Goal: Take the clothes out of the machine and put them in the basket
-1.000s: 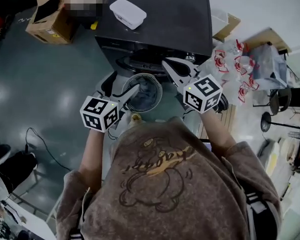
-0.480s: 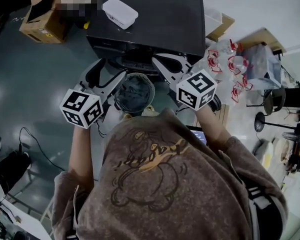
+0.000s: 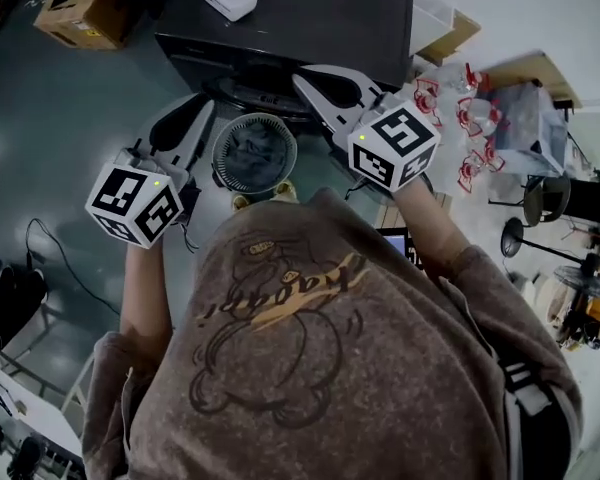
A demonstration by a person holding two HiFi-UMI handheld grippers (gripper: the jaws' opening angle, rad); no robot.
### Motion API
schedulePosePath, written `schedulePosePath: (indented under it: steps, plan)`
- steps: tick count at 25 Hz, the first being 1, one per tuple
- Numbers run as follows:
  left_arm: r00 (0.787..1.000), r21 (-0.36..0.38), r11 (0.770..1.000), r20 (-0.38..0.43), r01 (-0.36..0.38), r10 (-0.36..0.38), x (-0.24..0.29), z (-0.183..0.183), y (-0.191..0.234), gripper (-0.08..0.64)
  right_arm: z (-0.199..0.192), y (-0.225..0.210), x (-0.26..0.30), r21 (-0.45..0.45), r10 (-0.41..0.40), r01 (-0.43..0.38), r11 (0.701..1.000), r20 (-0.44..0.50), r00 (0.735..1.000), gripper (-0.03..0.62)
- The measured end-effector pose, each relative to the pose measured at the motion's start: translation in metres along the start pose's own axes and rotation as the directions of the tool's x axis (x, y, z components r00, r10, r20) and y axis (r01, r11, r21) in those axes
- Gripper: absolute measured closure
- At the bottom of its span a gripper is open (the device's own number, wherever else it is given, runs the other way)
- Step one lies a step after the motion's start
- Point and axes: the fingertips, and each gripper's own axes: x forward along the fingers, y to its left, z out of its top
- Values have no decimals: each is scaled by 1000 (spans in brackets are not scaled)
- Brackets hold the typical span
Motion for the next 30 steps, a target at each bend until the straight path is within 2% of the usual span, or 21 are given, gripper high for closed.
schedulePosePath:
  steps: [2, 8, 14, 19, 30]
  plan:
    - [1000, -5, 1000, 20, -20, 20, -5, 2, -2, 549, -2, 3, -7, 10, 15, -15, 1000, -4, 1000, 594]
    - [995, 0, 997, 70, -76, 75, -25, 1, -7, 554, -12, 14, -17, 36, 31, -31, 999, -9, 999, 594]
    - [991, -7, 994, 70, -113, 114, -30, -27, -5, 554, -20, 19, -13, 64, 45, -47, 997, 32, 998, 594]
    - [989, -10, 991, 62, -133, 134, -31, -42, -1, 554, -30, 20, -9, 66, 62, -64, 996, 27, 998, 594]
    - [984, -1, 987, 71, -162, 162, -26, -50, 7, 554, -40, 23, 0, 61, 68, -70, 996, 31, 997, 595]
